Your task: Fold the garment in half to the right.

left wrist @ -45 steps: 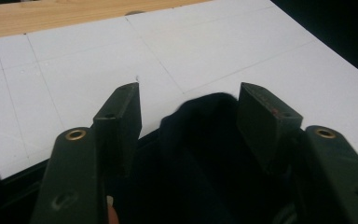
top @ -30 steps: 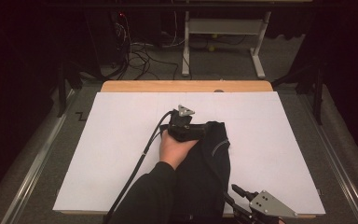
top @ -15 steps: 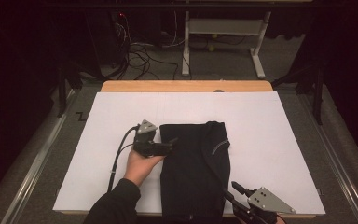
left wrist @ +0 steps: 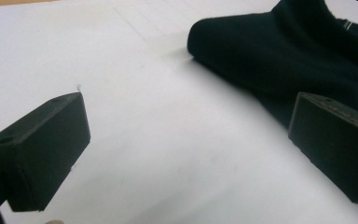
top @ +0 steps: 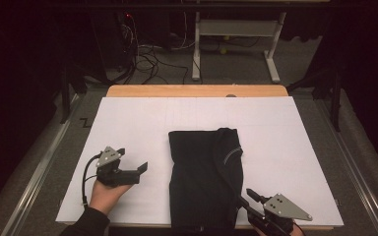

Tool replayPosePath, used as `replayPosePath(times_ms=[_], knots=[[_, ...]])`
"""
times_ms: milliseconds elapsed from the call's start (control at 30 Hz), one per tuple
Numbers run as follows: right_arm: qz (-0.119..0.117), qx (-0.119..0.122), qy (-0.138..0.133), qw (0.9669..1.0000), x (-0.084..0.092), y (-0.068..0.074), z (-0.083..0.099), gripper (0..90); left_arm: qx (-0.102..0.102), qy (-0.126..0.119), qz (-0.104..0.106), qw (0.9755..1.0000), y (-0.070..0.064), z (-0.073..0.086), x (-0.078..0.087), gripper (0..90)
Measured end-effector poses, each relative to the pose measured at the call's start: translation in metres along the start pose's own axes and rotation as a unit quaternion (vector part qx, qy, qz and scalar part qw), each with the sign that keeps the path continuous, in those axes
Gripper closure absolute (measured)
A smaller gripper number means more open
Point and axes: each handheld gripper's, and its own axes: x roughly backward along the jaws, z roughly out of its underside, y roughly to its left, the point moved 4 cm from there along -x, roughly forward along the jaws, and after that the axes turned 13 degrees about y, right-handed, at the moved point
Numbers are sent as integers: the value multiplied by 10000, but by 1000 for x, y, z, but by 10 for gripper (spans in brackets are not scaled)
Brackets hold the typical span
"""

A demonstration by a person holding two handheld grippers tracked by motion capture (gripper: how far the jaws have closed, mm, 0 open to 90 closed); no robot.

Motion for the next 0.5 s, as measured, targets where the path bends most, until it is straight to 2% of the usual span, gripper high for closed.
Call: replayPosePath(times_ms=[167, 400, 500], knots=[[-13, -84, -43, 10000, -2, -3, -5, 646, 202, -152, 76, 9997, 8, 3, 4, 0], [6, 11, -218, 9998, -3, -9, -27, 662, 167, -94, 22, 9998, 6, 5, -2, 0], [-78, 105, -237, 9996, -9, -10, -43, 672, 223, -116, 28, 9997, 6, 6, -2, 0]])
